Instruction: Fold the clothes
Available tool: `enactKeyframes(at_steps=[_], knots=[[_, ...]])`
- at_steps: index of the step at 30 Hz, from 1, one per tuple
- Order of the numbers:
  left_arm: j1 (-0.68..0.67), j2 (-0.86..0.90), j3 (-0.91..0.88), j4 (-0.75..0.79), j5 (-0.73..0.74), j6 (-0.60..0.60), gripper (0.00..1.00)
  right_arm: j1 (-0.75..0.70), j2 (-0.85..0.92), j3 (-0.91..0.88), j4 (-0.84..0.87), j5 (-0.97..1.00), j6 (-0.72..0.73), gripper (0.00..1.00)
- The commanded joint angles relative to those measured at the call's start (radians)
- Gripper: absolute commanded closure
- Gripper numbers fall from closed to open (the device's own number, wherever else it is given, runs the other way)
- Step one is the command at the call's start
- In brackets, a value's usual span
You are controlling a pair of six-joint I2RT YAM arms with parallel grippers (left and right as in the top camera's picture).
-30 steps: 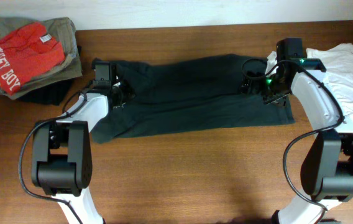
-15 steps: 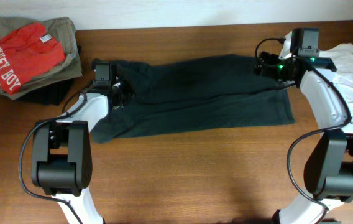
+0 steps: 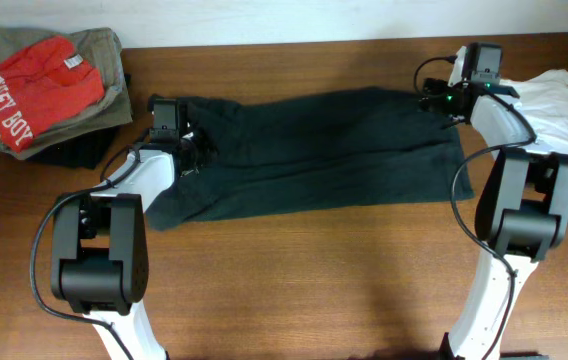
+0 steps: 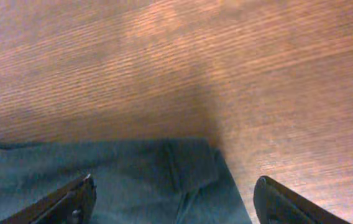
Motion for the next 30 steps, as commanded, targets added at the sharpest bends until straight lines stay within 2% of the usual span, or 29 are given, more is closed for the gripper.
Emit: enactKeyframes(at_steps=[1, 6, 10, 18, 21, 25, 30], knots=[[-0.003, 0.018, 0.018, 0.013, 0.000, 0.005, 0.99, 0.000, 0.032, 0.024, 0.037, -0.017, 0.004, 0.19], [-0.003, 0.019, 0.018, 0.013, 0.000, 0.005, 0.99, -0.001, 0.080, 0.024, 0.084, -0.017, 0.076, 0.37], [-0.003, 0.021, 0.018, 0.019, 0.000, 0.005, 0.99, -0.002, 0.080, 0.024, 0.116, -0.015, 0.076, 0.43], [-0.003, 0.021, 0.018, 0.020, -0.001, 0.005, 0.99, -0.003, 0.080, 0.042, 0.114, 0.025, 0.075, 0.44], [-0.003, 0.021, 0.018, 0.021, -0.001, 0.005, 0.99, -0.003, 0.080, 0.088, 0.076, 0.035, 0.075, 0.54], [-0.003, 0.021, 0.018, 0.023, -0.001, 0.005, 0.99, -0.003, 0.080, 0.101, 0.042, 0.035, 0.076, 0.59], [-0.003, 0.021, 0.018, 0.023, 0.000, 0.005, 0.99, -0.003, 0.082, 0.098, -0.014, 0.063, 0.075, 0.52]])
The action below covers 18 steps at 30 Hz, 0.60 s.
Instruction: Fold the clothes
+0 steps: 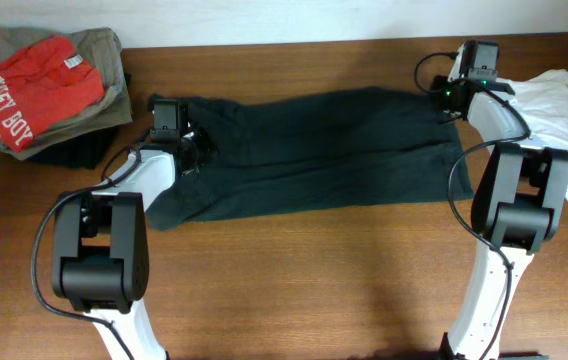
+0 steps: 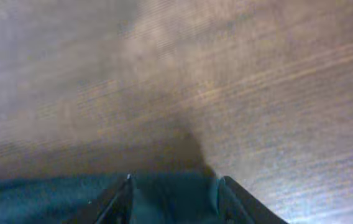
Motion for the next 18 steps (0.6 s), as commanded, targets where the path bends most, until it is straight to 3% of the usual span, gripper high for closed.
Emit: enactKeyframes(at_steps=[1, 10, 14, 18], knots=[[-0.002, 0.011, 0.018, 0.005, 0.000, 0.005, 0.99, -0.003, 0.017, 0.019, -0.012, 0.046, 0.007, 0.51], [-0.002, 0.011, 0.018, 0.006, 0.000, 0.005, 0.99, -0.001, 0.020, 0.019, -0.016, 0.045, 0.008, 0.73], [-0.002, 0.011, 0.018, 0.006, 0.000, 0.005, 0.99, -0.001, 0.020, 0.019, -0.015, 0.046, 0.008, 0.94], [-0.002, 0.011, 0.018, 0.010, 0.000, 0.005, 0.99, -0.010, -0.007, 0.048, -0.051, 0.049, 0.008, 0.96]])
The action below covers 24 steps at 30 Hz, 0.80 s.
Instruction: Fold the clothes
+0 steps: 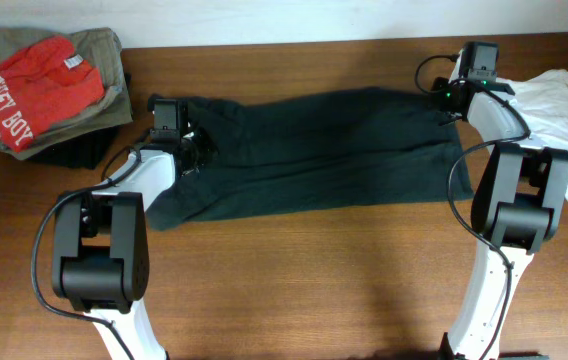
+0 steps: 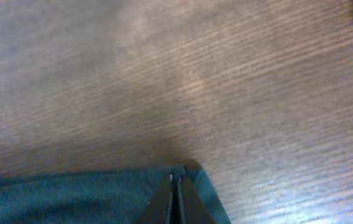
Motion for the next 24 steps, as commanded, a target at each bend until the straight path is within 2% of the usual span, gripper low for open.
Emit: enactKeyframes(at_steps=[1, 4, 7, 11, 15, 20, 24], knots=[[-0.002, 0.011, 0.018, 0.013, 0.007, 0.005, 0.99, -0.013, -0.023, 0.066, -0.053, 0.012, 0.008, 0.96], [0.004, -0.045, 0.018, -0.041, 0.030, 0.019, 0.99, -0.022, -0.069, 0.142, -0.172, 0.012, 0.011, 0.96], [0.012, -0.163, 0.019, -0.116, 0.026, 0.085, 1.00, -0.022, -0.077, 0.227, -0.301, 0.008, 0.011, 0.96], [0.024, -0.330, 0.019, -0.254, -0.001, 0.108, 0.99, -0.022, -0.077, 0.288, -0.456, -0.040, 0.080, 0.96], [0.047, -0.450, 0.019, -0.447, 0.000, 0.123, 1.00, -0.022, -0.090, 0.321, -0.586, -0.101, 0.082, 0.96], [0.089, -0.497, 0.019, -0.660, -0.002, 0.139, 1.00, -0.022, -0.157, 0.327, -0.779, -0.101, 0.062, 0.96], [0.089, -0.497, 0.006, -0.762, -0.097, 0.152, 0.99, -0.022, -0.159, 0.326, -0.914, -0.093, 0.025, 0.96]])
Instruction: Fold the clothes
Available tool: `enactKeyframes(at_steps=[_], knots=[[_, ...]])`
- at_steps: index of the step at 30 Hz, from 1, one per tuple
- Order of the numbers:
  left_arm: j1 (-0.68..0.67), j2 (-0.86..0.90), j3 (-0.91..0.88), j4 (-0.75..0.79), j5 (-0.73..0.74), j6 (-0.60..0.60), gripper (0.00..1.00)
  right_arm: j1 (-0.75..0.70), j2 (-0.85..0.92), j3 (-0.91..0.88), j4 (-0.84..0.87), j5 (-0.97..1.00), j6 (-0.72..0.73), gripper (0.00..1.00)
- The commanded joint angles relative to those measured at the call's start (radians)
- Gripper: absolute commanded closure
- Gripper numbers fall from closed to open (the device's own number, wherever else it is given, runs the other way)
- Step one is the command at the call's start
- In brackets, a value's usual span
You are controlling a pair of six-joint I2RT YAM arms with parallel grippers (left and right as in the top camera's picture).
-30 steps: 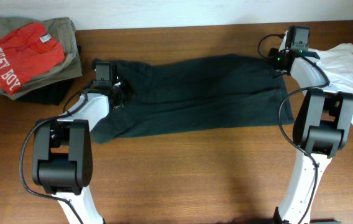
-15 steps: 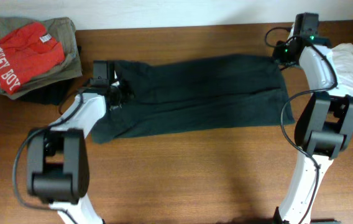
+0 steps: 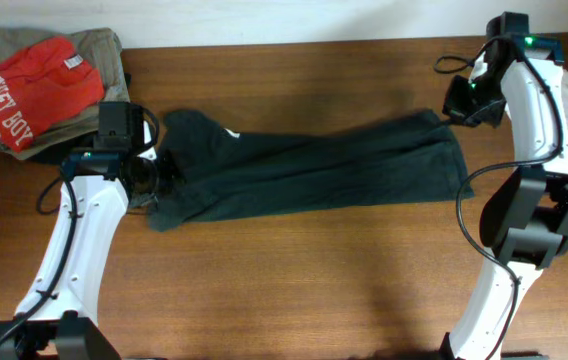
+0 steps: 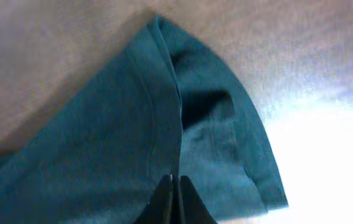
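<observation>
A dark green garment lies stretched across the wooden table. My left gripper grips its left end, where the cloth bunches up around the fingers. My right gripper holds the far right corner, raised off the table. In the right wrist view the right gripper has its fingers pressed together on a fold of the garment, which hangs away from them with a hem and seam showing.
A folded pile with a red lettered shirt on an olive garment sits at the far left corner. A white garment lies at the right edge, behind my right arm.
Both arms have risen with the garment's far corners. The left gripper is further left and nearer the front. The right gripper is higher, and the cloth's far edge has come off the table.
My right gripper stood open over the garment's far right corner, then half shut around it, then shut on it flat on the table. The left gripper rested on the far left corner throughout. Now both hold their corners lifted and the garment is drawn narrower.
</observation>
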Motion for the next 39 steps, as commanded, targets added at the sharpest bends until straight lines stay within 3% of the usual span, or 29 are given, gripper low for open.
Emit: enactKeyframes(at_steps=[1, 7, 11, 13, 15, 17, 19, 21, 23, 25, 29, 30, 32, 39], knots=[[0.005, -0.023, -0.018, -0.031, -0.084, 0.024, 0.99, -0.006, -0.030, 0.018, -0.042, 0.008, -0.034, 0.96], [0.004, -0.023, -0.126, -0.029, -0.069, 0.019, 0.97, -0.005, -0.030, 0.017, -0.109, 0.153, -0.039, 0.96], [0.004, -0.023, -0.186, -0.014, -0.065, 0.019, 0.68, -0.003, -0.028, -0.014, -0.119, 0.153, -0.039, 0.95], [0.004, -0.023, -0.192, -0.004, -0.066, 0.019, 0.27, -0.003, -0.028, -0.058, -0.118, 0.153, -0.039, 0.46], [0.005, -0.023, -0.192, 0.048, -0.065, 0.019, 0.27, -0.003, -0.026, -0.069, -0.119, 0.153, -0.039, 0.17], [0.004, -0.023, -0.191, 0.097, -0.061, 0.019, 0.30, -0.003, -0.026, -0.069, -0.118, 0.153, -0.039, 0.01], [0.004, -0.023, -0.191, 0.163, -0.026, 0.019, 0.37, -0.003, -0.026, -0.069, -0.114, 0.152, -0.039, 0.01], [0.002, -0.023, -0.192, 0.255, -0.004, 0.019, 0.50, -0.003, -0.026, -0.069, -0.077, 0.094, -0.040, 0.01], [0.002, -0.018, -0.192, 0.346, -0.005, 0.019, 0.77, 0.000, -0.019, -0.075, -0.003, -0.025, -0.040, 0.21], [-0.005, 0.007, -0.192, 0.401, -0.005, 0.019, 0.90, 0.012, -0.014, -0.105, 0.068, -0.044, -0.040, 0.45], [-0.029, 0.164, -0.192, 0.447, -0.002, 0.020, 0.93, 0.052, -0.013, -0.259, 0.233, -0.043, -0.040, 0.46], [-0.026, 0.201, -0.192, 0.464, -0.002, 0.020, 0.93, 0.058, -0.013, -0.294, 0.266, -0.044, -0.040, 0.52], [-0.026, 0.268, -0.192, 0.509, -0.002, 0.020, 0.95, 0.062, -0.013, -0.367, 0.335, -0.044, -0.040, 0.74], [0.026, 0.346, -0.192, 0.491, -0.128, 0.020, 0.94, 0.062, -0.013, -0.581, 0.520, 0.015, -0.039, 0.87]])
